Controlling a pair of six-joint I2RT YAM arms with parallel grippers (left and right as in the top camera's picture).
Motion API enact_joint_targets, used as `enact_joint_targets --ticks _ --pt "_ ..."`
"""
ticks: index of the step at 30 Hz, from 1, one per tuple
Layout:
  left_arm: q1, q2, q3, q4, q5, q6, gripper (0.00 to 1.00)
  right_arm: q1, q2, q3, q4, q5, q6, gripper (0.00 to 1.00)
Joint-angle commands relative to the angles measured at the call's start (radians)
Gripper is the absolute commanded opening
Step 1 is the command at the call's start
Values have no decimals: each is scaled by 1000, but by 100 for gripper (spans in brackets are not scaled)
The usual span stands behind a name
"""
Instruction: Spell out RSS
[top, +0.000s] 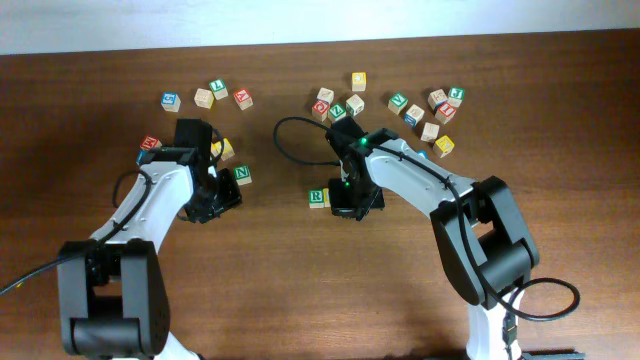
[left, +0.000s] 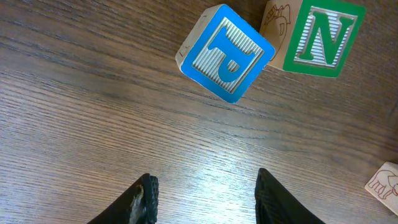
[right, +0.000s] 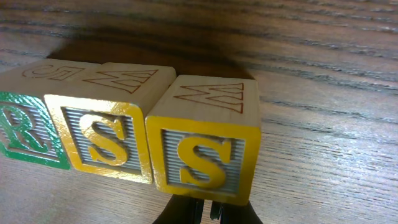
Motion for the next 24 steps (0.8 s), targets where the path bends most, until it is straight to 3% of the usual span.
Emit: enact_joint_targets --ticks 1,24 --pt "2 -19 13 2 -10 2 43 6 -11 -9 2 19 8 4" --pt "2 -19 13 3 -10 2 44 6 -11 -9 17 19 34 4"
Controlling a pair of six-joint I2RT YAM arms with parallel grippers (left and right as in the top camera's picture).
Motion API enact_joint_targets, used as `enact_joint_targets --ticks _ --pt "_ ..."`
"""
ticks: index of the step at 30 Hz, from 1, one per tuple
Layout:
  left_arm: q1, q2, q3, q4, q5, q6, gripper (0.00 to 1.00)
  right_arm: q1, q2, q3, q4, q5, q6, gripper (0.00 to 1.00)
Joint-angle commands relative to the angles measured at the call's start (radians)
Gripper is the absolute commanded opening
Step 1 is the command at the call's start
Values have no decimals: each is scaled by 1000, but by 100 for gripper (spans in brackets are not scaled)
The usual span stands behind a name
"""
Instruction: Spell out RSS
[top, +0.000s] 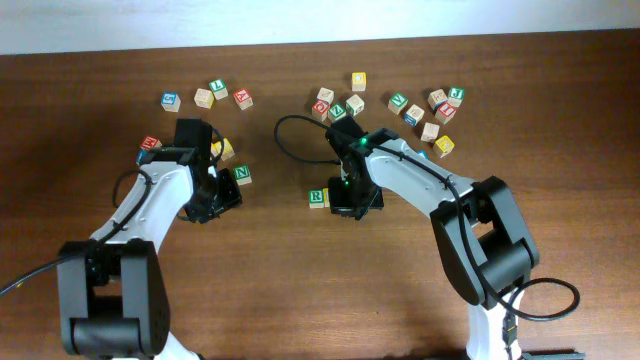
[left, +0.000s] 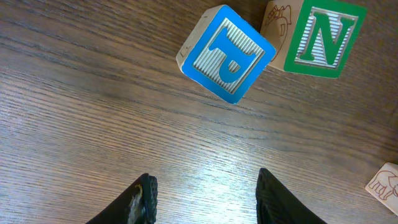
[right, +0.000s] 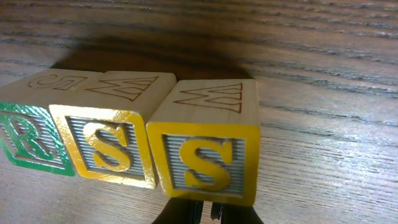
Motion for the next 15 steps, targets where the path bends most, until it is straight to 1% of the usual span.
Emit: enact_joint_targets --ticks 1,15 --pt "2 -19 13 3 -8 2 44 6 -11 -9 4 19 8 4" --pt "2 -19 13 10 -7 2 45 6 -12 0 -10 -3 8 4"
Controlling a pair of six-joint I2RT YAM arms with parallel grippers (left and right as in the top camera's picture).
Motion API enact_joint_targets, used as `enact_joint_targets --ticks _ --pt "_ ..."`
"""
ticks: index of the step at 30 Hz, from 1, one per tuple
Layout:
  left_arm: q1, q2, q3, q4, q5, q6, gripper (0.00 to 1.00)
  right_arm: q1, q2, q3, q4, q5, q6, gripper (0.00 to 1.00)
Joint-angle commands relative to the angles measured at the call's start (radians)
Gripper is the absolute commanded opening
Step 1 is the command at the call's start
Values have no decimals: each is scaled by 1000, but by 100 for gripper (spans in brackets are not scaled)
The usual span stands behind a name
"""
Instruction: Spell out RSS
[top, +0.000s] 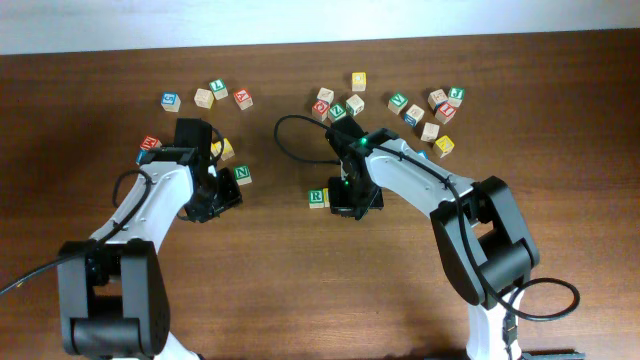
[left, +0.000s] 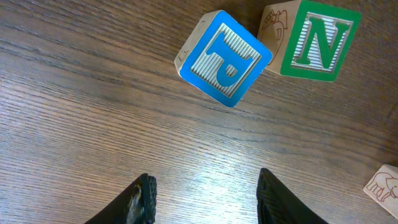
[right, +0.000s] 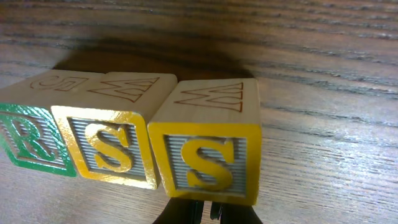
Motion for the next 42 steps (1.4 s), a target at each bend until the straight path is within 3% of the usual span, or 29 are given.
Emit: enact_joint_targets --ticks 1,3,7,15,23,33,42 --pt "2 -19 13 2 -7 2 41 6 -12 16 -31 -2 8 4" --pt "2 -19 13 2 -6 2 24 6 -13 58 -80 2 3 4" --pt "-4 -19 13 2 18 2 0 6 -13 149 -189 35 -23 4" --pt "-109 -19 9 53 22 2 0 -74 -12 199 -287 153 -23 4" --pt "-227 17 9 172 22 -11 0 -120 -11 158 -187 135 -23 4" --pt "-303 133 9 280 79 -55 0 -111 20 94 -48 35 -29 4" --pt "-343 180 9 314 84 -70 0 -104 20 60 -21 -4 -29 4"
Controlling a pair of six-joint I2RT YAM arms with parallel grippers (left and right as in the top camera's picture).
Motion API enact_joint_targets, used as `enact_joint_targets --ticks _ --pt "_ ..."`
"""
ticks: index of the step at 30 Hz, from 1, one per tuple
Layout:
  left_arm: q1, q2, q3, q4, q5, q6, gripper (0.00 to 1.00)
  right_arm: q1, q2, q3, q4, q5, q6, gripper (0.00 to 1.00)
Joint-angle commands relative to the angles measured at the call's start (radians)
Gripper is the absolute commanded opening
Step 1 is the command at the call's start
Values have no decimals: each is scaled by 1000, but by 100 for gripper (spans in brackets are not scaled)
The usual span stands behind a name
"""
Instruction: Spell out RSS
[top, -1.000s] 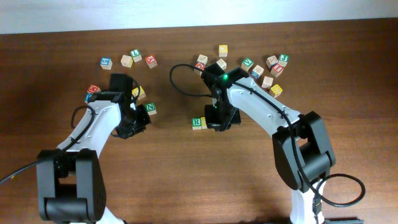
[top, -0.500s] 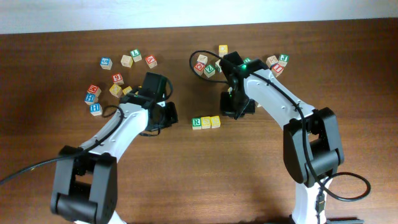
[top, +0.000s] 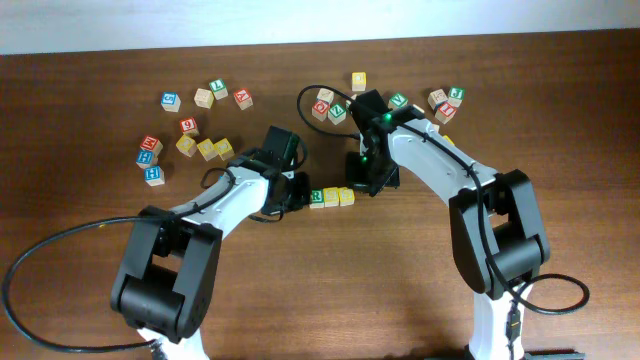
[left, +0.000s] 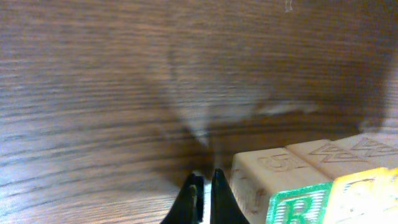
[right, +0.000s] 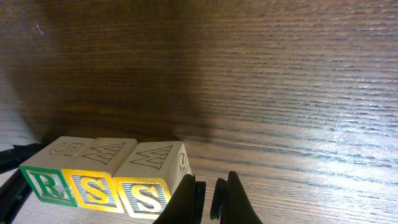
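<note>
Three letter blocks lie in a tight row at mid-table: a green R (top: 317, 197), a yellow S (top: 331, 197) and a second yellow S (top: 346, 196). In the right wrist view they read R (right: 46, 185), S (right: 93, 190), S (right: 146, 196), flush side by side. My left gripper (top: 301, 190) is shut and empty, its tips (left: 202, 194) right beside the R block (left: 292, 205) at the row's left end. At the right end my right gripper (top: 366, 185) is shut on nothing, its tips (right: 211, 200) next to the last S.
Several loose letter blocks lie scattered at the back left (top: 190, 140) and back right (top: 432, 112) of the wooden table (top: 320, 290). Black cables loop from both arms, one near the back middle (top: 305, 100).
My left arm has moved from the P and N blocks on the left to the row's left end, and its jaws have shut. My right gripper now sits beside the last S, farther back. The row looks straight.
At every earlier moment my left gripper stood open over bare wood near the blue P and green N blocks. My right gripper, shut, stayed close against the second S, which sat slightly skewed. Now both shut grippers flank an even R-S-S row.
</note>
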Motion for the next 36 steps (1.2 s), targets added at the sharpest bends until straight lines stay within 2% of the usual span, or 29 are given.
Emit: enact_joint_targets --ticks 1,15,19,22,25,36 --pt "-1 31 8 0 9 -20 0 13 7 -42 16 -18 -2 4" --pt "-1 31 8 22 35 -13 0 32 7 -70 70 -119 2 4" --pt "-1 31 8 23 35 55 0 32 7 -70 62 -119 2 4" --pt "-1 31 8 27 35 58 0 32 7 -70 48 -119 2 4" --pt "-1 31 8 60 104 128 0 32 7 -70 39 -126 9 4" --pt "-1 31 8 29 110 108 0 32 7 -70 74 -126 5 4"
